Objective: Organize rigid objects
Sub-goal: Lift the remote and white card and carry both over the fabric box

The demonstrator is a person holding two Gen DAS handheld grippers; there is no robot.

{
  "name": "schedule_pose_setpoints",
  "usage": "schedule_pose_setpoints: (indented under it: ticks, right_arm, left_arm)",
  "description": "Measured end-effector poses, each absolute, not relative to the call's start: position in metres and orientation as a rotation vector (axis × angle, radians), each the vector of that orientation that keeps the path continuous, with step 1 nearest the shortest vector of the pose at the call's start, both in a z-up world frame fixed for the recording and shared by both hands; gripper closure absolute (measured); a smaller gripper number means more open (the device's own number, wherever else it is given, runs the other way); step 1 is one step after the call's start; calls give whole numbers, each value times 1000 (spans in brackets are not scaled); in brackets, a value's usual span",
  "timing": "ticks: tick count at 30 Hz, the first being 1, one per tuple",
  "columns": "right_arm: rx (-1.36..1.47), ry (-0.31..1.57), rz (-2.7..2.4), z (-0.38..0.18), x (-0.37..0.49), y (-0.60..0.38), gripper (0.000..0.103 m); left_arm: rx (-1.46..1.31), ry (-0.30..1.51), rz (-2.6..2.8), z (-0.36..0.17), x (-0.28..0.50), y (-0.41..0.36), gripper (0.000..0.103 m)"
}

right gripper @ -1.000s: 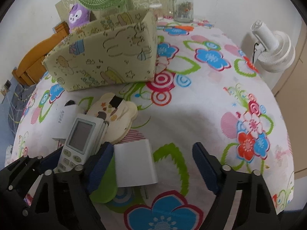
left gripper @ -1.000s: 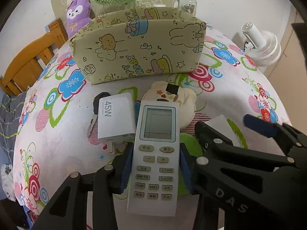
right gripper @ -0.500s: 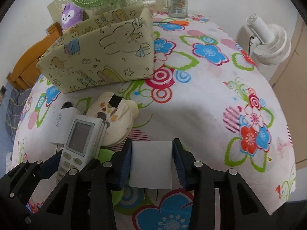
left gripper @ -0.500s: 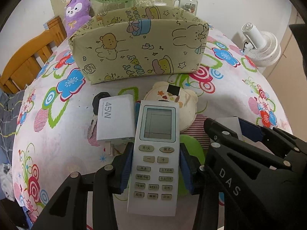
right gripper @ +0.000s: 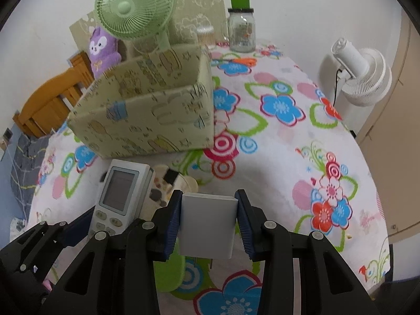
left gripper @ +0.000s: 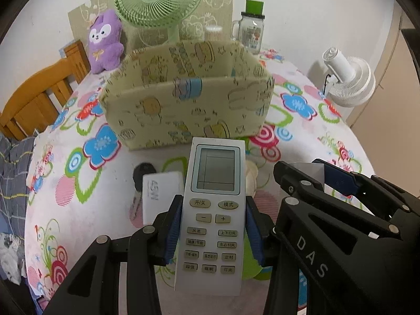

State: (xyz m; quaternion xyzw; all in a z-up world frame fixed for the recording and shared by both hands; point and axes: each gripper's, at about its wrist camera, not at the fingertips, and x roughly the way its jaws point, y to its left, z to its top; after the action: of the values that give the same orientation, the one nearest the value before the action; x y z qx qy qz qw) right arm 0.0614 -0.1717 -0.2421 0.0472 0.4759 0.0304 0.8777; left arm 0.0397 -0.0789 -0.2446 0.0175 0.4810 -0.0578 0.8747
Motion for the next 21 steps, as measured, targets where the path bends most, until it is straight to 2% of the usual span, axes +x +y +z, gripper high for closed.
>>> schedule_pose_setpoints:
  ticks: [21]
  right_arm:
    - [98,926,47,-176,59,-153,60]
  left_arm:
    - [28,940,-98,-184,39,-62,57]
